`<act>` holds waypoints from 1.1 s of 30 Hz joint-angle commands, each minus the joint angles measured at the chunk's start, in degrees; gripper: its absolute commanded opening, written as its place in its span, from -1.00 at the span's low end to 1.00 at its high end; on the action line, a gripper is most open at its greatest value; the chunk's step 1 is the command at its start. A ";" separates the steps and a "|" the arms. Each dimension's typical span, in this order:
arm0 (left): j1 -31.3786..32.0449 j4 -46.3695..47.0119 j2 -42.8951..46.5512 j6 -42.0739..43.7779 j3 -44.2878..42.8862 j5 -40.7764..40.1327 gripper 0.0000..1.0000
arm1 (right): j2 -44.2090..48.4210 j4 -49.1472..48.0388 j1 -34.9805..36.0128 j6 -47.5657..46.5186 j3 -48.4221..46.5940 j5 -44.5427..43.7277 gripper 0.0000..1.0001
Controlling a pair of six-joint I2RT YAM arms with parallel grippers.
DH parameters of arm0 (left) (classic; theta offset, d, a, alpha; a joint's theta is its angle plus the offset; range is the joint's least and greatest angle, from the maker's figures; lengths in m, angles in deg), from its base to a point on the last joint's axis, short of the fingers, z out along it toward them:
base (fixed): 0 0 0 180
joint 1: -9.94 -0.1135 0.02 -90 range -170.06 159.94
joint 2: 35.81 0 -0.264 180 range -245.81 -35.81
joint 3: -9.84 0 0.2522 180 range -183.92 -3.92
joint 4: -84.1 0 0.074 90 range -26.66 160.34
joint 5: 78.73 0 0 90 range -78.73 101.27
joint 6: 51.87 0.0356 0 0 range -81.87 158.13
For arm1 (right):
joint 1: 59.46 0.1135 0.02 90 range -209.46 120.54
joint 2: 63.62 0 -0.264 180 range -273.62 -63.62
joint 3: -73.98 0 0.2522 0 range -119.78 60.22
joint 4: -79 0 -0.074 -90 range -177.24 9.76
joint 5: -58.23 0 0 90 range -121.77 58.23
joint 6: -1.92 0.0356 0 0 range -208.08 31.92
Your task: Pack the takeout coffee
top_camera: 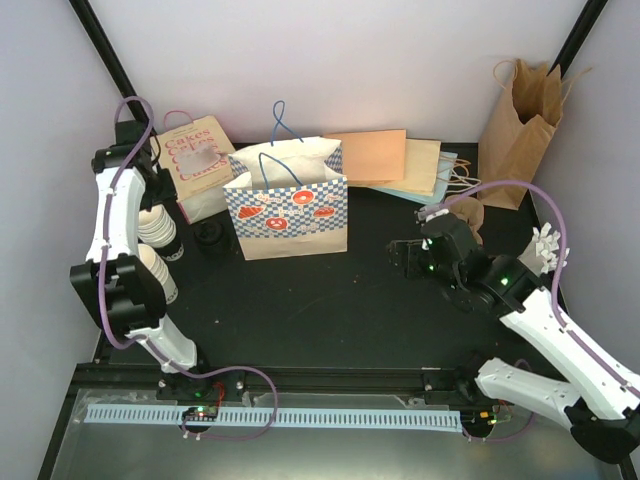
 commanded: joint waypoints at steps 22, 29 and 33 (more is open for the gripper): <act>-0.15 -2.67 -3.95 1.46 -1.79 -1.93 -0.79 | 0.48 -1.51 -0.28 -1.36 0.47 0.94 0.92; 0.00 -3.15 -4.65 1.65 -1.93 -1.70 -0.97 | 0.68 -1.16 -0.27 -1.45 0.41 0.59 0.92; 0.89 -3.90 -2.87 0.97 -1.78 -4.78 -0.97 | 0.69 -1.08 -0.24 -1.44 0.58 0.57 0.92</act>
